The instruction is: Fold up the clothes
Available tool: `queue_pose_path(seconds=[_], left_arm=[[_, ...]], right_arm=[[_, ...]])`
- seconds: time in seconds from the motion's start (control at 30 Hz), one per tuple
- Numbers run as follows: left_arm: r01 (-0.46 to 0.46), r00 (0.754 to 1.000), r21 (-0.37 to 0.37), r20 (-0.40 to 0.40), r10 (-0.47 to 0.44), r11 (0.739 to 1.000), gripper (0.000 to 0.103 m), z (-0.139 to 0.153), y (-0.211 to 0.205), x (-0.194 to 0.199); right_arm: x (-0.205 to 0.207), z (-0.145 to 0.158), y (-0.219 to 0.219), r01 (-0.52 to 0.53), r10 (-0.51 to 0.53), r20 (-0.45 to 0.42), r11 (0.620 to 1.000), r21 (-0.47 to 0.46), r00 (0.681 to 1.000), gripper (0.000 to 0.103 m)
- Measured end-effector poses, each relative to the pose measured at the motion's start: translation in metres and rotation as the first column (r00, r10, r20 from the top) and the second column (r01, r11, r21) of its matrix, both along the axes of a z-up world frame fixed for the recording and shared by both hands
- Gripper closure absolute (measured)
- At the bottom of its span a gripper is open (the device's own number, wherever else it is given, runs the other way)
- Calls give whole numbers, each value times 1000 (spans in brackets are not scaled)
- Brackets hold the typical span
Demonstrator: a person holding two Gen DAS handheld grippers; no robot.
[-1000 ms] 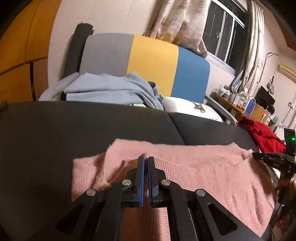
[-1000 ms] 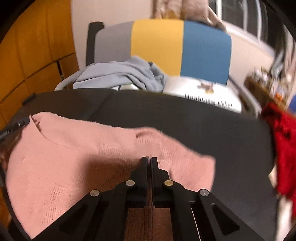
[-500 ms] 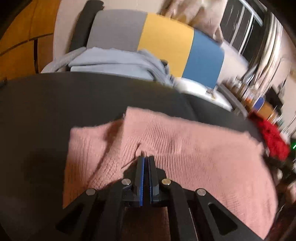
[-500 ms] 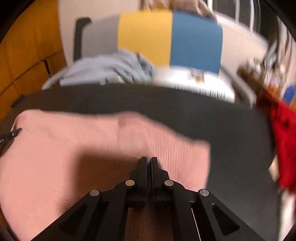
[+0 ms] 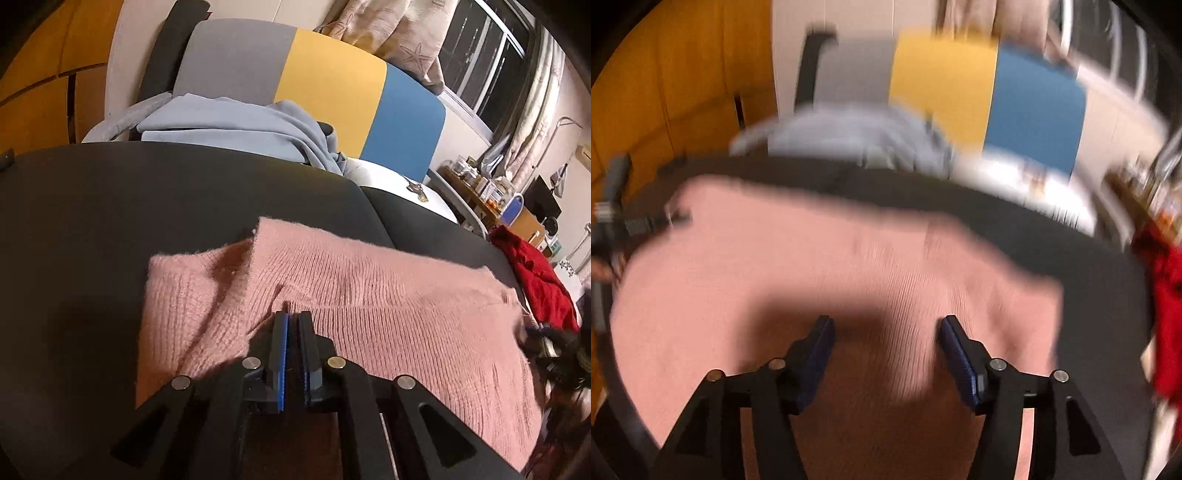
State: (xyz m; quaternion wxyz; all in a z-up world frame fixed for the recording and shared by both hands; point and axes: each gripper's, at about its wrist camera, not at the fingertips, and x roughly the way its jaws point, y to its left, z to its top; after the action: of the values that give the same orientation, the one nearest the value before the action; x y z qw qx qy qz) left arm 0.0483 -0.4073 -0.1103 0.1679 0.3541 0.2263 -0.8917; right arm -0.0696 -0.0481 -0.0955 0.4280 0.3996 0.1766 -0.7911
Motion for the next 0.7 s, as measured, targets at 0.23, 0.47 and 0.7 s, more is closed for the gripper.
queue_pose_path(seconds=[0.23, 0.47, 0.7], left_arm=[[45, 999, 0, 3, -45, 999, 95, 3, 17, 30], [-70, 995, 36, -66, 73, 997, 75, 28, 8, 97], [-102, 994, 16, -44, 103, 995, 60, 37, 8, 145]], right_arm=[[51, 1, 62, 10, 14, 138, 986, -166, 990, 41], [64, 15, 64, 34, -12, 128, 984, -173, 992, 35], [66, 38, 57, -7, 20, 56, 973, -230, 998, 16]])
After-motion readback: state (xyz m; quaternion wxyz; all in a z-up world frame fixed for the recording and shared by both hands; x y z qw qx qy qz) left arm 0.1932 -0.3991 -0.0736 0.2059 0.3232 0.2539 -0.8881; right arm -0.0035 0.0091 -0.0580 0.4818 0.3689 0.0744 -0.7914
